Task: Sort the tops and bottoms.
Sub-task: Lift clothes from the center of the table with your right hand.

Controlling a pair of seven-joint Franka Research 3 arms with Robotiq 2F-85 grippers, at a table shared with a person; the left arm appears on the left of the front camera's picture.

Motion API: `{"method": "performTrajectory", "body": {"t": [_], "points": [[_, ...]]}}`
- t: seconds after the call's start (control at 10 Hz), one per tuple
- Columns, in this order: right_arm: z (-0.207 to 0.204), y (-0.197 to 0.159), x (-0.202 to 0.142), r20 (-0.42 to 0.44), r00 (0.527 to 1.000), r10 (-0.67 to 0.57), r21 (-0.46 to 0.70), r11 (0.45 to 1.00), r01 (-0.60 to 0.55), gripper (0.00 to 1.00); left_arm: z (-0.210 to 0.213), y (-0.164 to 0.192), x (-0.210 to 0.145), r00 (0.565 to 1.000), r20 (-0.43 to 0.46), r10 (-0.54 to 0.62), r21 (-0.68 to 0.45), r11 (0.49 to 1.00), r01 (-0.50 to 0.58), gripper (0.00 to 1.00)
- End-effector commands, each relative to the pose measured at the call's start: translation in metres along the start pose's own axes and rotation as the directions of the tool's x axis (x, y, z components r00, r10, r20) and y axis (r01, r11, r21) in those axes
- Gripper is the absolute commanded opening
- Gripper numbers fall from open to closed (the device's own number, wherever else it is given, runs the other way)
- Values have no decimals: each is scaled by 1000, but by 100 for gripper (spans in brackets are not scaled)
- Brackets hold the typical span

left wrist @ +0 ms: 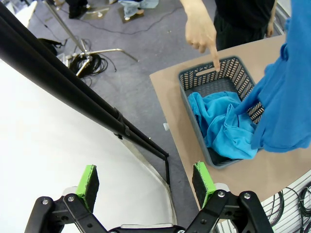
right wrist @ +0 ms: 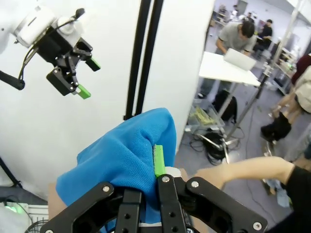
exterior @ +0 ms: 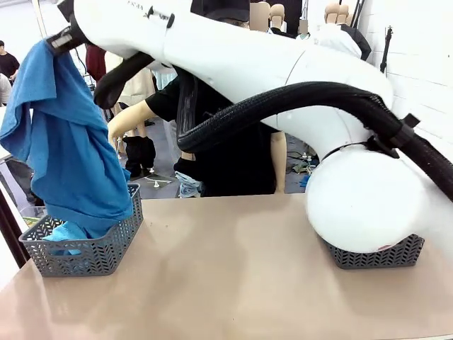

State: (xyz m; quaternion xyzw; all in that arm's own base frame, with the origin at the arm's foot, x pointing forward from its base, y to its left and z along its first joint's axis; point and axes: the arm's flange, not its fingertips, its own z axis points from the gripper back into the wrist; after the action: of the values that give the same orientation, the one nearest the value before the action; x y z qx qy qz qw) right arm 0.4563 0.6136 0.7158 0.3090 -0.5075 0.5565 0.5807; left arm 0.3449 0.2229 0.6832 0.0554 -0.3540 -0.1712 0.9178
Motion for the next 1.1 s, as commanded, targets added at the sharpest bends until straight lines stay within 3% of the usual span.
{"method": "performTrajectory", "body": {"t": [0.0, 0.1, 0.4, 0.6, 0.7, 0.8, 0.9, 1.0], "points": [[-138, -108, 96, 116, 993, -20, 85, 996, 10, 0, 0, 1, 1, 1000, 1, 0, 2, 1000, 0, 100], [-169, -124, 87, 101, 992, -71, 101, 993, 61, 0, 0, 1, 1, 1000, 1, 0, 2, 1000, 0, 100], [-240, -139, 31, -153, 969, -191, 146, 966, 214, 0, 0, 1, 1, 1000, 1, 0, 2, 1000, 0, 100], [-283, -138, -13, -367, 883, -292, 132, 923, 361, 0, 0, 1, 1, 1000, 1, 0, 2, 1000, 0, 100], [-296, -133, -30, -439, 844, -308, 101, 916, 387, 0, 0, 1, 1, 1000, 1, 0, 2, 1000, 0, 100], [-300, -126, -38, -455, 816, -357, 84, 895, 438, 0, 0, 1, 1, 1000, 1, 0, 2, 1000, 0, 100], [-89, -6, -152, -362, 885, -292, 103, 931, 350, 0, 0, 1, 1, 1000, 1, 0, 2, 1000, 0, 100], [-89, -6, -152, -362, 885, -292, 103, 931, 350, 0, 0, 1, 1, 1000, 1, 0, 2, 1000, 0, 100]]}}
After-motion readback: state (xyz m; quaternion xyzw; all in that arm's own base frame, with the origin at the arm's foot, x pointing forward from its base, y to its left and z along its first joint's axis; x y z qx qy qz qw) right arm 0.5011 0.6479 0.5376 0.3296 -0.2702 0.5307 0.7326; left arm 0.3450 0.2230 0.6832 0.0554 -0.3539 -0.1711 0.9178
